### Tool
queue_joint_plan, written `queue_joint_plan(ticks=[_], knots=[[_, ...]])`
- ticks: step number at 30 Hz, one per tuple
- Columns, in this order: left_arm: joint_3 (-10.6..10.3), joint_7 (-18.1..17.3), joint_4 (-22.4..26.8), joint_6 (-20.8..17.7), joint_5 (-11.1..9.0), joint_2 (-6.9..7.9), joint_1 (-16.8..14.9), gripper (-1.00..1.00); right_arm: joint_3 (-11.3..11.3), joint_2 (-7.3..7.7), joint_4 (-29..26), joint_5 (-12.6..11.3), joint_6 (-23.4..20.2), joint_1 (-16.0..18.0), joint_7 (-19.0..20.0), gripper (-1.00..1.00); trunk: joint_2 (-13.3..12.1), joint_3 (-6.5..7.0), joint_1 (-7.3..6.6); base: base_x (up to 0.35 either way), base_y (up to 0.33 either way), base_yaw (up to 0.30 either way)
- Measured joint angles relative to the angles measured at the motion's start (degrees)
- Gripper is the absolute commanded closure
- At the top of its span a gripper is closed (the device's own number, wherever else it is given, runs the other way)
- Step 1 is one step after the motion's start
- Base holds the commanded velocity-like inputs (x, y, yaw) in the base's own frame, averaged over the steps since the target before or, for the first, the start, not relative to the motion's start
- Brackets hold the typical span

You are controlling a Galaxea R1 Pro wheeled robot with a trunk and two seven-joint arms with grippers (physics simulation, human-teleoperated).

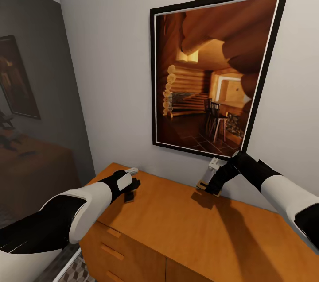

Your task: Take the four mousetraps from the cabinet in the bathroom and place them on the bathroom floor. Make sure all four end up on the same floor surface, and ensure that at least two of them are either under or directly next to the same bathroom sink.

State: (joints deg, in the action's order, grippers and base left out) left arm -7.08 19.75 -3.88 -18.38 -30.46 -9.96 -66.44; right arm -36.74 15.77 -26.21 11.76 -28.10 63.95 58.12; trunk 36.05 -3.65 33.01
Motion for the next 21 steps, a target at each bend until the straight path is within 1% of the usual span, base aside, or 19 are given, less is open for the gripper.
queue_joint_plan(ticks=[12,17,21], knots=[[0.0,0.1,0.0,0.1,0.0,0.0,0.0,-1.0,0.0,0.0,0.0,0.0,0.0,0.0,0.0,1.0,0.0,0.0,0.0,0.0,-0.003,0.0],[0.0,0.1,0.0,0.0,0.0,0.01,0.0,-1.0,0.0,-0.01,0.0,0.0,0.0,0.0,0.0,1.0,0.0,0.0,0.0,0.0,-0.145,0.0],[0.0,0.1,0.0,0.1,0.0,0.0,0.0,-1.0,0.0,0.0,0.0,0.0,0.0,0.0,0.0,1.0,0.0,0.0,0.0,0.0,-0.058,0.0]])
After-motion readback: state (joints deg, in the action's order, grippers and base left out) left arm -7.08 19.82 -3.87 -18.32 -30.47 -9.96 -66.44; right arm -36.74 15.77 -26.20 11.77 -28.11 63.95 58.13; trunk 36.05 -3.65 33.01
